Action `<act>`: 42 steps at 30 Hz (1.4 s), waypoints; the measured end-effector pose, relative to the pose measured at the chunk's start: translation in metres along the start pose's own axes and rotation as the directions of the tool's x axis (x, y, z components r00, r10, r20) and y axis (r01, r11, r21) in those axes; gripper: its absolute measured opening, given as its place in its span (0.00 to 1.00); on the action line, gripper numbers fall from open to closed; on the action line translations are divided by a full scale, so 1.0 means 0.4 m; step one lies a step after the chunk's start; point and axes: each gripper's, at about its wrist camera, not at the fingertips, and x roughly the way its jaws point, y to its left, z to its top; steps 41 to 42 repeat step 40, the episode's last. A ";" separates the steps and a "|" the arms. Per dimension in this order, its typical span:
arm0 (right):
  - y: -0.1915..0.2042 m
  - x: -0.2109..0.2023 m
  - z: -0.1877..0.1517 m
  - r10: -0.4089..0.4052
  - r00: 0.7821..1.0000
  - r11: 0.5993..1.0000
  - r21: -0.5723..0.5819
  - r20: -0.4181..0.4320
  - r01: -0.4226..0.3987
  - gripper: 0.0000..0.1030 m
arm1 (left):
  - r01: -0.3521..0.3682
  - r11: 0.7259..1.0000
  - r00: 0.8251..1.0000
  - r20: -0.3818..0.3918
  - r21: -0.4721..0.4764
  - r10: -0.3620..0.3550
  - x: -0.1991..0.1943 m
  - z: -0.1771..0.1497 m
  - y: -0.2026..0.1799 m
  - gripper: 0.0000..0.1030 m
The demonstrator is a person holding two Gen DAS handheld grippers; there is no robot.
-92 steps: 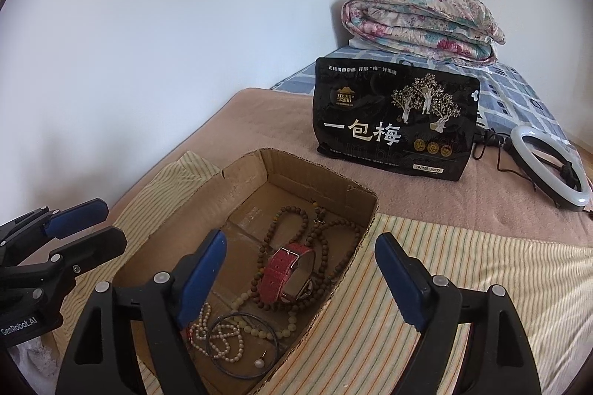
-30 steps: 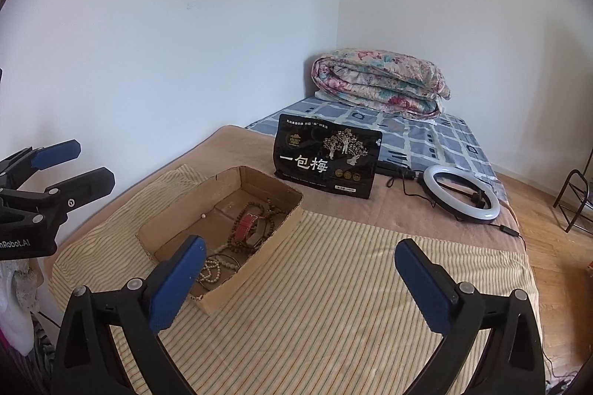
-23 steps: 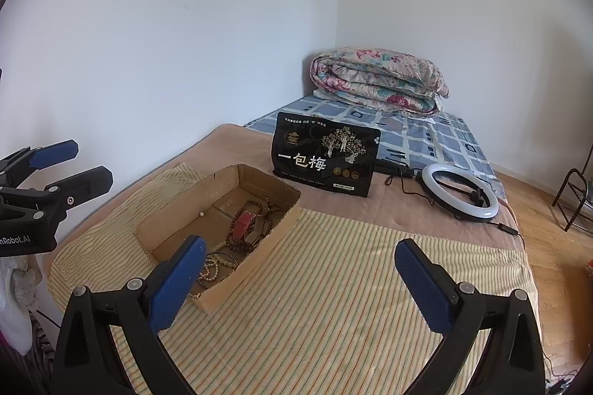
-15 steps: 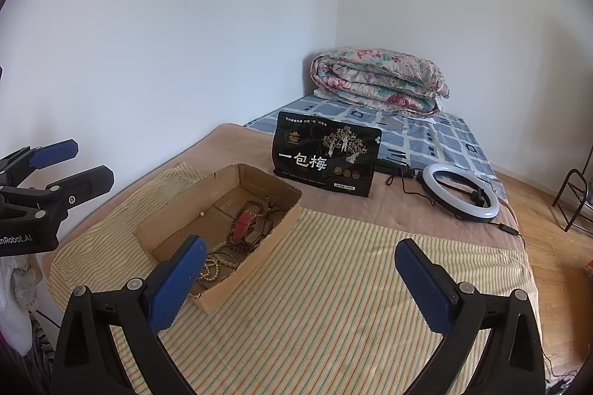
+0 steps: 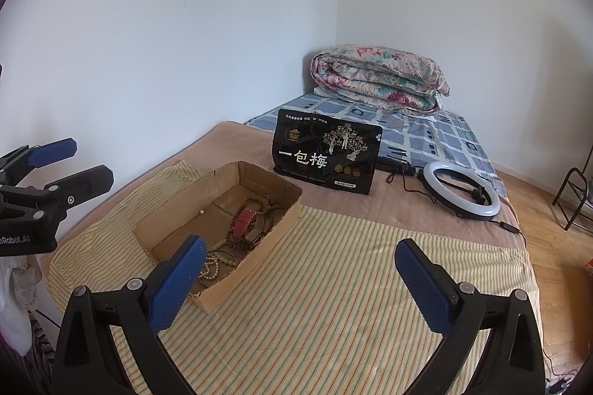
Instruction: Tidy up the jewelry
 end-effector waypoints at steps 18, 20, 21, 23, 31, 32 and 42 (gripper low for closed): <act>-0.001 -0.001 -0.002 0.001 1.000 1.000 0.006 0.008 -0.001 1.00 | 0.001 1.000 1.000 -0.004 0.008 -0.001 0.001 -0.001 -0.006 1.00; 0.000 -0.001 -0.003 0.002 1.000 1.000 0.006 0.007 -0.002 1.00 | 0.000 1.000 1.000 -0.003 0.008 0.000 0.001 -0.001 -0.006 1.00; -0.001 -0.001 -0.003 0.002 1.000 1.000 0.006 0.007 -0.002 1.00 | 0.000 1.000 1.000 -0.003 0.008 0.000 0.002 0.000 -0.006 1.00; 0.000 -0.001 -0.004 0.004 1.000 1.000 0.007 0.008 -0.004 1.00 | 0.000 1.000 1.000 -0.003 0.008 0.000 0.001 0.000 -0.006 1.00; 0.002 0.001 -0.005 0.003 1.000 1.000 0.006 0.007 -0.003 1.00 | -0.007 1.000 1.000 0.001 0.012 0.007 0.004 -0.003 -0.005 1.00; 0.004 0.001 -0.006 0.003 1.000 1.000 0.004 0.008 -0.003 1.00 | -0.006 1.000 1.000 0.001 0.011 0.006 0.003 -0.003 -0.006 1.00; 0.007 0.002 -0.006 0.002 1.000 1.000 0.005 0.007 -0.002 1.00 | -0.029 1.000 0.999 0.024 0.005 0.029 0.008 -0.015 0.018 1.00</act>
